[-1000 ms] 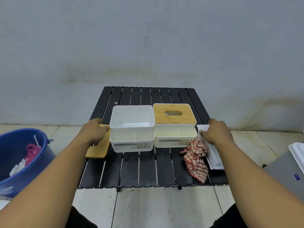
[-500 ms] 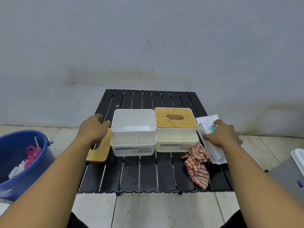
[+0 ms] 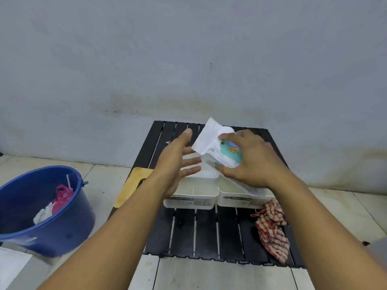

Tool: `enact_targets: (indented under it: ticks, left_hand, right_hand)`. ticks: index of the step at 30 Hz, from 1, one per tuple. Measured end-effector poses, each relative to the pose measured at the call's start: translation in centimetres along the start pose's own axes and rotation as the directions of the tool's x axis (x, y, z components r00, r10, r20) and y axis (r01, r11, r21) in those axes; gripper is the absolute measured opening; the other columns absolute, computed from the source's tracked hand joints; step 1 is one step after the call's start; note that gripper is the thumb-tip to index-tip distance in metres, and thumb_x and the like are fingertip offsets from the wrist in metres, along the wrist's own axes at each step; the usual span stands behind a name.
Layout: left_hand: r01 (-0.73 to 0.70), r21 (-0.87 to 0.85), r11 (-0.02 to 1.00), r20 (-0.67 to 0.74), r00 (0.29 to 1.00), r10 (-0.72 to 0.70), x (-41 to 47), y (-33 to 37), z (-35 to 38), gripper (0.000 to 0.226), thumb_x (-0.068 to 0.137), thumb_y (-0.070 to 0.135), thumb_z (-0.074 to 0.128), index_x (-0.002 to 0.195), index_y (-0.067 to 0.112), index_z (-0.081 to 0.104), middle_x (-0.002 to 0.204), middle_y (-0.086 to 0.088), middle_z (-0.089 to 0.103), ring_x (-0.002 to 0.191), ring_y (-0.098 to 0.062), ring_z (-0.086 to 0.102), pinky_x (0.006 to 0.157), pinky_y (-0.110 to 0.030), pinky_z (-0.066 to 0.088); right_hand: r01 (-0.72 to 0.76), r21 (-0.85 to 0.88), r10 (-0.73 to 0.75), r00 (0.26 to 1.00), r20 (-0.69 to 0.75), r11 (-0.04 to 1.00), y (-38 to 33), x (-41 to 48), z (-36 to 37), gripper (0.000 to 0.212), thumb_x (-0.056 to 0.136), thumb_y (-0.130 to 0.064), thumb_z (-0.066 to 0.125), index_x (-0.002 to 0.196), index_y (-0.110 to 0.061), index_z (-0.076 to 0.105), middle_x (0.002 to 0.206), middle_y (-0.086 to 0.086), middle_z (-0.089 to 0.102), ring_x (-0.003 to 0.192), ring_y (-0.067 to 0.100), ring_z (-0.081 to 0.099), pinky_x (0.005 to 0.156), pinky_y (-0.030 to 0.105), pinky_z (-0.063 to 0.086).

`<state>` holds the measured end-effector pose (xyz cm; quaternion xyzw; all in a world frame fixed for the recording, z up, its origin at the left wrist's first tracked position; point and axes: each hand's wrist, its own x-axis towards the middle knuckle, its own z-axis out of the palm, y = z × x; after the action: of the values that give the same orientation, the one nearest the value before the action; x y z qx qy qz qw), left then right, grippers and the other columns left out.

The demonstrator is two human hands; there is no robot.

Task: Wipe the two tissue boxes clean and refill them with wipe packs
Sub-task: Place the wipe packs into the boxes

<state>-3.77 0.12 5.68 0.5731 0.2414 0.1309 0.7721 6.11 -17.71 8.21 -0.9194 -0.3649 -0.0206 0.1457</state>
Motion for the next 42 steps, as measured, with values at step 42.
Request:
enact_targets:
  ticks: [42]
  left_hand:
    - [-0.168,-0.269,0.948,-0.142,0.981,0.133,1.6,-1.0,-0.8,0.034,0.114,0.026,0.038,0.138,0.017,0.06,0.111,-0.01,0.078,0.084,-0.025,0.077,0.079,-0.054,0.063]
  right_hand:
    - [-0.159,0.131,0.175,0.977,-0.125,0.979,-10.1,4.2,0.1,0.028,0.098,-0.04,0.057,0.102,-0.013,0.056,0.113,0.011,0.062,0.098,0.032,0.058,0.071,0.034,0.037]
